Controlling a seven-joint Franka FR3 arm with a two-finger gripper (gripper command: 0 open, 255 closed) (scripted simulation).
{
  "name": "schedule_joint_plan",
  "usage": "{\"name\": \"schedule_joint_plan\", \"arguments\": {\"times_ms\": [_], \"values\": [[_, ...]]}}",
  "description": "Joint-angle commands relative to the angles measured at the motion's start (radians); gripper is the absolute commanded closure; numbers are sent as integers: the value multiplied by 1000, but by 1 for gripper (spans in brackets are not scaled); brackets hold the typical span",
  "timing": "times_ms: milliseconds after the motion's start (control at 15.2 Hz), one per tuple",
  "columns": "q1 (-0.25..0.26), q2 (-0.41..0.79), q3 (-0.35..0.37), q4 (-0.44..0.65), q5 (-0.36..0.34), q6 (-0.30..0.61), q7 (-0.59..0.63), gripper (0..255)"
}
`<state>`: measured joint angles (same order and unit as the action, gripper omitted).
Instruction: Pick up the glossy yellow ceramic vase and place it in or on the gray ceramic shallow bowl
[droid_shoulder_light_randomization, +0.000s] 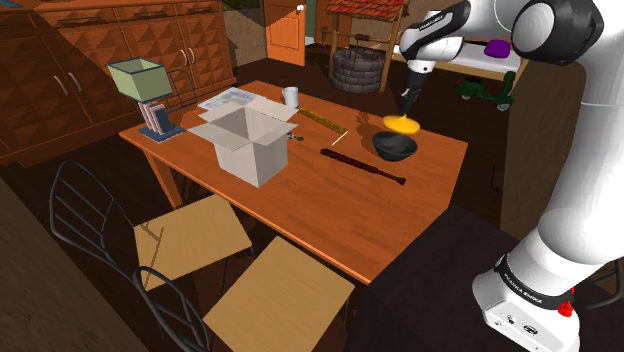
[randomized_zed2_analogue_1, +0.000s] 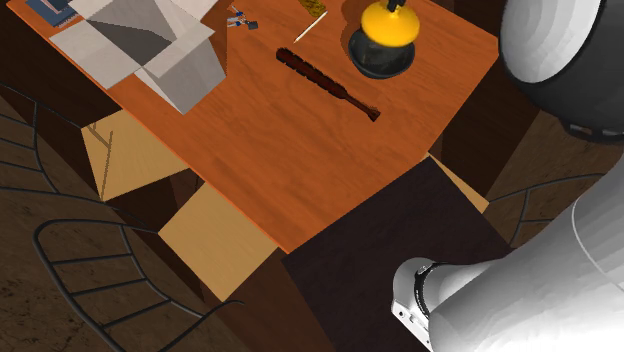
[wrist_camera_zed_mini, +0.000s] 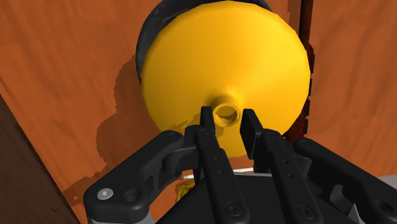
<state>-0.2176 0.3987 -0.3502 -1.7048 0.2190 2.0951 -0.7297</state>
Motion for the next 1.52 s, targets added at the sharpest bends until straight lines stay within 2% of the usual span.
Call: {"name": "schedule_joint_plan", "arguments": {"times_ms": [0,594,1122,1188,1452], "values": [[-2,13,3,-11,6,23,-6,255],[-11,74,18,-54,38,124,-30,255],[-11,74,18,-54,38,124,-30,255],[-11,74,18,-55,38,124,-30,0],[-11,74,18,-55,38,124,-30,0]]}}
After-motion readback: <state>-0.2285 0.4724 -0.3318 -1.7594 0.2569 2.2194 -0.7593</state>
